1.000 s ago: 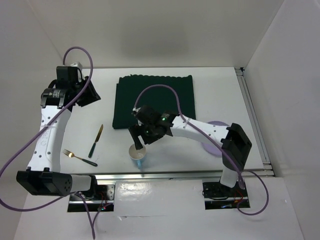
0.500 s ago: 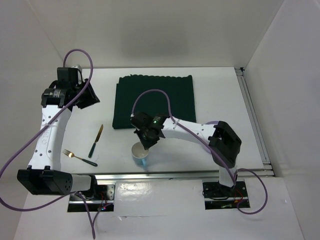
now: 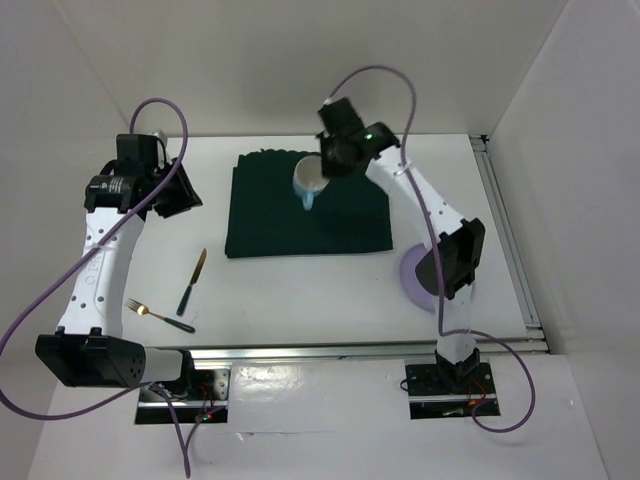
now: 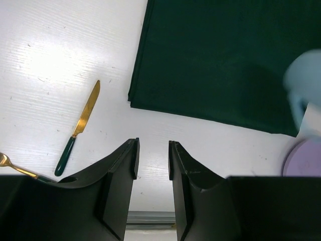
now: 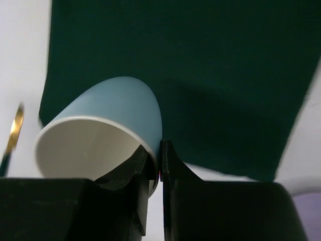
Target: Set the dinner table for one person
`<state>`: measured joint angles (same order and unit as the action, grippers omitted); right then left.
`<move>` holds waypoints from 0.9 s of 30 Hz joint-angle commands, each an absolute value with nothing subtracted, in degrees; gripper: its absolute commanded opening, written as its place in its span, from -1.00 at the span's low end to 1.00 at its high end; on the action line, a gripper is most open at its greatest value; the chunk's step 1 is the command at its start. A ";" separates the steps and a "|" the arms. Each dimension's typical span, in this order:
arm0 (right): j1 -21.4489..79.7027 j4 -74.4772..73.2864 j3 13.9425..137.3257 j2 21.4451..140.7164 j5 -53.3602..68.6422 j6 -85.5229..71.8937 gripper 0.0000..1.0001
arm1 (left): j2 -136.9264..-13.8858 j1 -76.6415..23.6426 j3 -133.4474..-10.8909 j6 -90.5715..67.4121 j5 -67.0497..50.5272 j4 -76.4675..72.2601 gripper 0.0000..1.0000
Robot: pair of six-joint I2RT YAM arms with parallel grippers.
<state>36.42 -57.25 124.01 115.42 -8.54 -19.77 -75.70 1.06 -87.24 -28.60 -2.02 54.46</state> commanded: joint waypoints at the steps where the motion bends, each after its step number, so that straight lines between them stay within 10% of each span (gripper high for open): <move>1: 27.97 -62.49 135.32 121.79 -9.06 -18.72 -1.00 | -76.03 1.32 -87.80 -27.69 -0.89 53.88 -0.07; 27: 10.46 -41.31 144.14 141.76 -7.64 -22.85 -1.00 | -78.22 1.32 -79.37 -29.36 -1.41 53.17 -0.07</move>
<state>10.72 -48.69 139.52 141.93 -7.57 -21.67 -77.76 1.06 -79.33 -28.84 -1.56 53.98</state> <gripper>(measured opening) 0.162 0.466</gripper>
